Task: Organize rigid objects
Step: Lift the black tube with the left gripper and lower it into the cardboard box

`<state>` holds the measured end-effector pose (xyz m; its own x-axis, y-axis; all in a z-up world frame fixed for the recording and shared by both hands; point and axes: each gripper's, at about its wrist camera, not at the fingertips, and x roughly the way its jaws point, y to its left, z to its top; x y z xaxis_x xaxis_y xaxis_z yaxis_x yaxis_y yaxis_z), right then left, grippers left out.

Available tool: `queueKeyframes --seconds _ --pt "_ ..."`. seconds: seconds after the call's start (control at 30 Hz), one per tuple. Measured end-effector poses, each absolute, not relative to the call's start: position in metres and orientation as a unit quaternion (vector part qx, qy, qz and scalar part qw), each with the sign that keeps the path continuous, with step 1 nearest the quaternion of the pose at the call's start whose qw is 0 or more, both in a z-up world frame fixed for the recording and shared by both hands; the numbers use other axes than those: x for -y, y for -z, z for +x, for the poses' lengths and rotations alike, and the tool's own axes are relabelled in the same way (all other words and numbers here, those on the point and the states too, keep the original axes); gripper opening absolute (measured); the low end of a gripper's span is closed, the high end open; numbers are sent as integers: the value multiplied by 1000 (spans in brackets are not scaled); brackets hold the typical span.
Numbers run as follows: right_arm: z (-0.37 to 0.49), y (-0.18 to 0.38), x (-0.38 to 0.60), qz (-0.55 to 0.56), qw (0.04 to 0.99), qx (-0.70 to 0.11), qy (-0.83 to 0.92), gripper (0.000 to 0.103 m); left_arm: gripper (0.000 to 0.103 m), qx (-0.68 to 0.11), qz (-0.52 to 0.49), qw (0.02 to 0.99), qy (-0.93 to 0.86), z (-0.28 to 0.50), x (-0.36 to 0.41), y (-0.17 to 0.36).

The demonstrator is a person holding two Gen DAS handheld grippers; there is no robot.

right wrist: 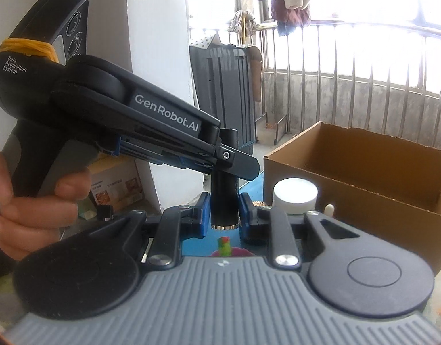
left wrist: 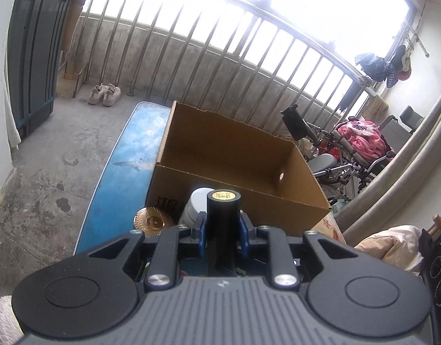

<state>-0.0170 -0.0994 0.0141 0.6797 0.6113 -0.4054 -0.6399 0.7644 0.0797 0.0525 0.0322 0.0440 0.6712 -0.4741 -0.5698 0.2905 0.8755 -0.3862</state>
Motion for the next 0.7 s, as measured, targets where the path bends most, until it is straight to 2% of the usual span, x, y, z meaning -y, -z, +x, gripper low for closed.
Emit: queueKeyframes --seconds 0.4,0.7 --pt "-29 -37 119 -33 928 -183 -323 20 23 -326 -116 907 241 50 -14 -70" --pt "5 -79 151 -15 930 -192 -314 20 23 -339 -88 895 275 99 24 -106"
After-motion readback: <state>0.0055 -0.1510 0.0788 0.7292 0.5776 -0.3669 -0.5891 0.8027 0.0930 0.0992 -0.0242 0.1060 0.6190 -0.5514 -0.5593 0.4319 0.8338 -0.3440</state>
